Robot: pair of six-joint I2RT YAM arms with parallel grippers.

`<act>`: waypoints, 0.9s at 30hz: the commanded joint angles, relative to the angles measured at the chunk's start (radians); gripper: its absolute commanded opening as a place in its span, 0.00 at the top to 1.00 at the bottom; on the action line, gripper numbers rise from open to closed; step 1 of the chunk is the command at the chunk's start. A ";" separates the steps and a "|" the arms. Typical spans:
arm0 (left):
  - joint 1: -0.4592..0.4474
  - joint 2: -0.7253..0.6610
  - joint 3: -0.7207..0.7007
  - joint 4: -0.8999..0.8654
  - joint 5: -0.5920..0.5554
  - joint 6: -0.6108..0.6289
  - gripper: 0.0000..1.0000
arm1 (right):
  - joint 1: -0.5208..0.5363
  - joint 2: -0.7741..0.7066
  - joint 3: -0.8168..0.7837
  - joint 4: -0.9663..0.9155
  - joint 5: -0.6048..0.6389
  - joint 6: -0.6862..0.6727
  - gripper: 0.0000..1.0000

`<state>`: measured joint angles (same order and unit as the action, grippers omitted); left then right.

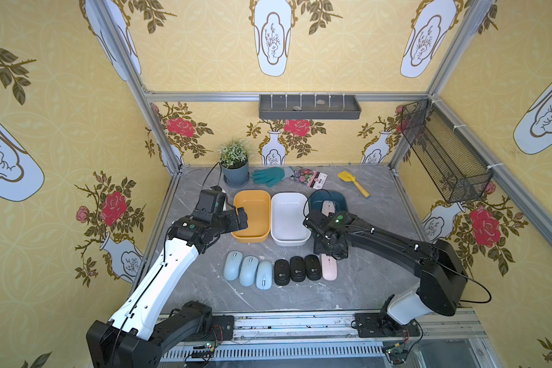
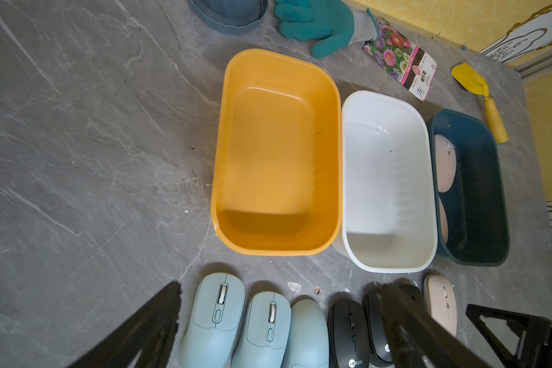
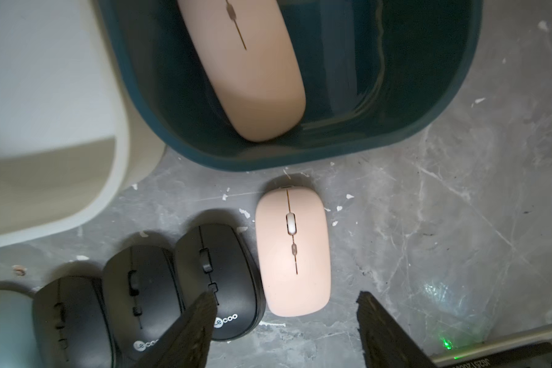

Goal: Place the mice by color into the storage box
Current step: Pick up the mouse from the center of the board.

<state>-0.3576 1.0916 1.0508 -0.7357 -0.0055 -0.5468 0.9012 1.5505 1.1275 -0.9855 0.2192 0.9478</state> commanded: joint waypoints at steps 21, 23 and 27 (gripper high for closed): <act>-0.002 -0.028 -0.031 -0.021 -0.013 -0.013 0.01 | -0.061 0.052 -0.222 0.265 -0.103 0.026 0.33; -0.001 -0.025 -0.029 -0.021 -0.013 -0.013 0.01 | -0.069 0.052 -0.228 0.273 -0.104 0.025 0.33; -0.001 -0.015 -0.027 -0.021 -0.010 -0.013 0.01 | -0.085 0.054 -0.238 0.286 -0.111 0.018 0.33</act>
<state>-0.3584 1.0698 1.0237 -0.7418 -0.0082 -0.5583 0.8219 1.6009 0.8940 -0.7147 0.1093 0.9733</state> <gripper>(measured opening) 0.989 0.671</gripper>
